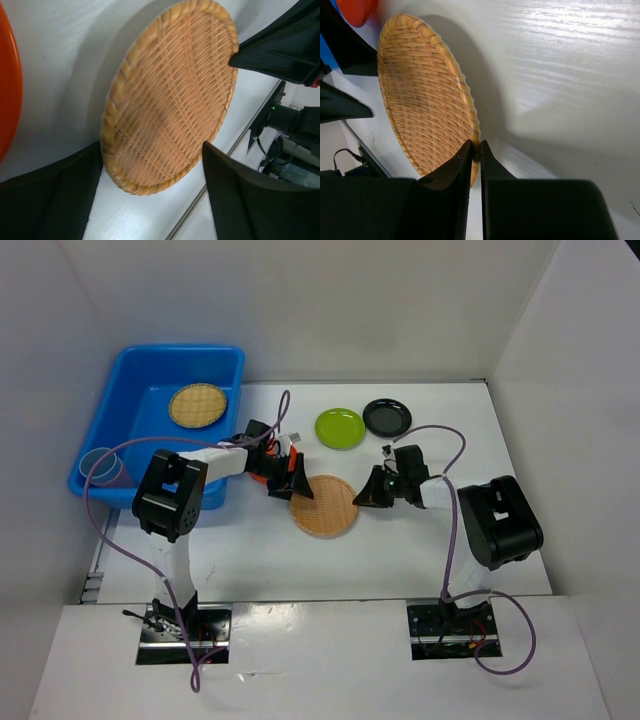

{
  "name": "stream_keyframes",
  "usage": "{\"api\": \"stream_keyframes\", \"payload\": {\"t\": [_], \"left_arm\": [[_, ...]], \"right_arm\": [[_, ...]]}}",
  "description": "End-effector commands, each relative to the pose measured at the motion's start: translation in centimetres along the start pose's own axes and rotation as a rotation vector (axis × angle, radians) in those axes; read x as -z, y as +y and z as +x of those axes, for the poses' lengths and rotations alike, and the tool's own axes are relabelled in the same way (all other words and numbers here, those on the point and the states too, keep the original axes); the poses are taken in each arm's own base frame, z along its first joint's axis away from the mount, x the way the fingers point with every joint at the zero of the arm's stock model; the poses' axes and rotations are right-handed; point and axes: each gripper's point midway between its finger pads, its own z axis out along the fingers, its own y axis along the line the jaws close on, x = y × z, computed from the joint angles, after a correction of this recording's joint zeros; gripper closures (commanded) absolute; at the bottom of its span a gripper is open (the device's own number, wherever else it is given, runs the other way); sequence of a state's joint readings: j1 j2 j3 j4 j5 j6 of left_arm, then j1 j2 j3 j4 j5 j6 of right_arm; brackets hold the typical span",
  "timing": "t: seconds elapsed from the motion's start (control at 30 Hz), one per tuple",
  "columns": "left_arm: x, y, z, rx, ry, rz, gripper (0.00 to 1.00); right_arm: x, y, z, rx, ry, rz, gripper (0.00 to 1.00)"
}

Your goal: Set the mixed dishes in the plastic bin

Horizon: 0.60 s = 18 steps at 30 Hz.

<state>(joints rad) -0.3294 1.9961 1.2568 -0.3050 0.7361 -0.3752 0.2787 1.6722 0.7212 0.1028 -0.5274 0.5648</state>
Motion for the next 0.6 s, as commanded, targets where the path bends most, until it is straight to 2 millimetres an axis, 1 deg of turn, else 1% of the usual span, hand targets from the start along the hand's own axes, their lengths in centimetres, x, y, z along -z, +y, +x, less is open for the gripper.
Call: {"api": "stream_keyframes", "payload": {"t": [0.0,0.03,0.07,0.1,0.13,0.17,0.23,0.27,0.3,0.33,0.37,0.4,0.43,0.47,0.5,0.53,0.57], "left_arm": [[-0.1,-0.3,1.6,-0.005,0.018,-0.006,0.22],[-0.2,-0.1,1.9,0.001,0.024,-0.008,0.25],[-0.2,-0.1,2.0,0.001,0.024,-0.008,0.28],[-0.2,-0.1,2.1,0.008,0.03,-0.01,0.33],[-0.1,-0.2,2.1,0.011,0.033,-0.011,0.43],[0.1,-0.4,1.9,-0.006,0.027,-0.009,0.49],[0.0,-0.6,2.3,-0.006,0.04,-0.009,0.6],[0.0,-0.8,2.0,-0.012,0.034,-0.007,0.72],[-0.2,-1.0,2.1,-0.018,0.04,-0.005,0.77],[-0.1,-1.2,1.9,-0.02,0.038,-0.004,0.83],[-0.3,-1.0,2.0,-0.014,0.045,-0.006,0.93],[-0.4,-1.4,1.9,-0.026,0.045,-0.002,0.98],[-0.4,-1.4,1.9,-0.026,0.045,-0.002,1.0],[-0.2,-2.1,1.3,-0.053,0.025,-0.008,1.0],[0.1,-2.5,1.1,-0.049,0.017,-0.005,1.0],[0.5,-2.6,0.5,-0.061,-0.005,-0.029,1.0],[1.6,-3.7,-0.3,-0.077,-0.042,-0.038,1.0]], "right_arm": [[-0.7,1.9,-2.5,0.079,-0.066,-0.046,0.93],[-0.8,2.1,-2.2,0.085,-0.059,-0.05,0.93],[-0.8,2.6,-2.8,0.084,-0.073,-0.06,0.93],[-1.1,2.5,-2.3,0.084,-0.059,-0.058,0.93],[-1.1,2.5,-2.3,0.084,-0.059,-0.058,0.93],[-1.4,2.6,-2.1,0.091,-0.054,-0.062,0.93],[-1.4,2.8,-2.3,0.085,-0.06,-0.067,0.93],[-1.4,3.0,-2.6,0.089,-0.067,-0.072,0.93],[-1.7,3.1,-2.1,0.091,-0.053,-0.071,0.93],[-1.7,3.4,-2.5,0.096,-0.06,-0.077,0.93],[-1.8,3.7,-2.2,0.094,-0.053,-0.081,0.93],[-2.0,3.5,-2.0,0.089,-0.046,-0.076,0.93],[-2.0,3.7,-2.4,0.094,-0.053,-0.081,0.93],[-2.0,3.7,-2.4,0.094,-0.053,-0.081,0.93],[-2.0,3.7,-2.4,0.094,-0.053,-0.081,0.93],[-2.0,3.8,-2.7,0.093,-0.058,-0.074,0.92],[-1.8,3.8,-2.8,0.093,-0.064,-0.067,0.92]]}}
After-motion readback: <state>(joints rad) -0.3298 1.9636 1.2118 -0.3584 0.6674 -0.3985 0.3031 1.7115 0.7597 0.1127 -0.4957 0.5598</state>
